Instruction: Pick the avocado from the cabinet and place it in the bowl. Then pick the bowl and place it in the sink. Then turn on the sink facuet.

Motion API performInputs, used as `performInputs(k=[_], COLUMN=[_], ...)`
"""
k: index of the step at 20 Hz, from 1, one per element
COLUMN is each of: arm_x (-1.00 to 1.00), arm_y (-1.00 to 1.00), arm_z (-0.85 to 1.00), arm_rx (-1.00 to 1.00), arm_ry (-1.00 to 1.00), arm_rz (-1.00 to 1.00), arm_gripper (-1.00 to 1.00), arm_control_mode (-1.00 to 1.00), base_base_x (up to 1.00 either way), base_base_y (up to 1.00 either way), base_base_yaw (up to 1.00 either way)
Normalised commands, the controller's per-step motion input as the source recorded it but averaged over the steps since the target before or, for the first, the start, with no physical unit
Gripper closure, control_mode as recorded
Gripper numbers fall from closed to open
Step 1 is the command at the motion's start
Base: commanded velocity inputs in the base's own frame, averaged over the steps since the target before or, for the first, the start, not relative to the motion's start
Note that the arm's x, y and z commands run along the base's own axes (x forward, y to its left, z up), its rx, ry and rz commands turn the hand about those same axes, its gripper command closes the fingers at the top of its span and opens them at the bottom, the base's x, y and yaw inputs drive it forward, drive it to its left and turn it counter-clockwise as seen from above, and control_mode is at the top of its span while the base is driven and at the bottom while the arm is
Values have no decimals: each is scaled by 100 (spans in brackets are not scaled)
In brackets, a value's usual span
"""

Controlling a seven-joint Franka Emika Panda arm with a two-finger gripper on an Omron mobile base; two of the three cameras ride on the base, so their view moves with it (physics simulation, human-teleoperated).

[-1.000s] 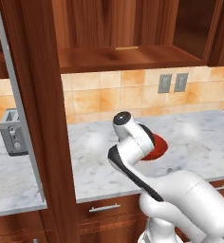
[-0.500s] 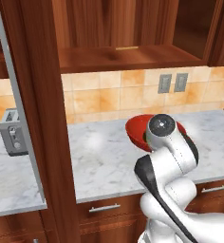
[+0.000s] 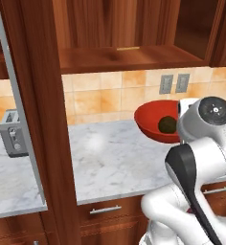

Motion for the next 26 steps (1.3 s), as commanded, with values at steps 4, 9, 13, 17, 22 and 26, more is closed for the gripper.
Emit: performInputs(k=[4,9,13,17,22,26], arm_x=[-37,-42,-6,0,0,0], arm_y=[0,0,0,0,0,0], arm_z=[9,0,0,0,0,0], arm_rx=[0,0,0,0,0,0], arm_ry=[-9,-2,0,0,0,0], arm_rz=[2,0,0,0,0,0], arm_gripper=[100,100,100,100,100,100], arm_control_mode=[-100,-100,-100,100,100,100], base_base_x=[0,0,0,-34,-97,-87], base_base_y=[0,0,0,-6,-29,-20], base_base_yaw=[0,0,0,-1,-6,-4])
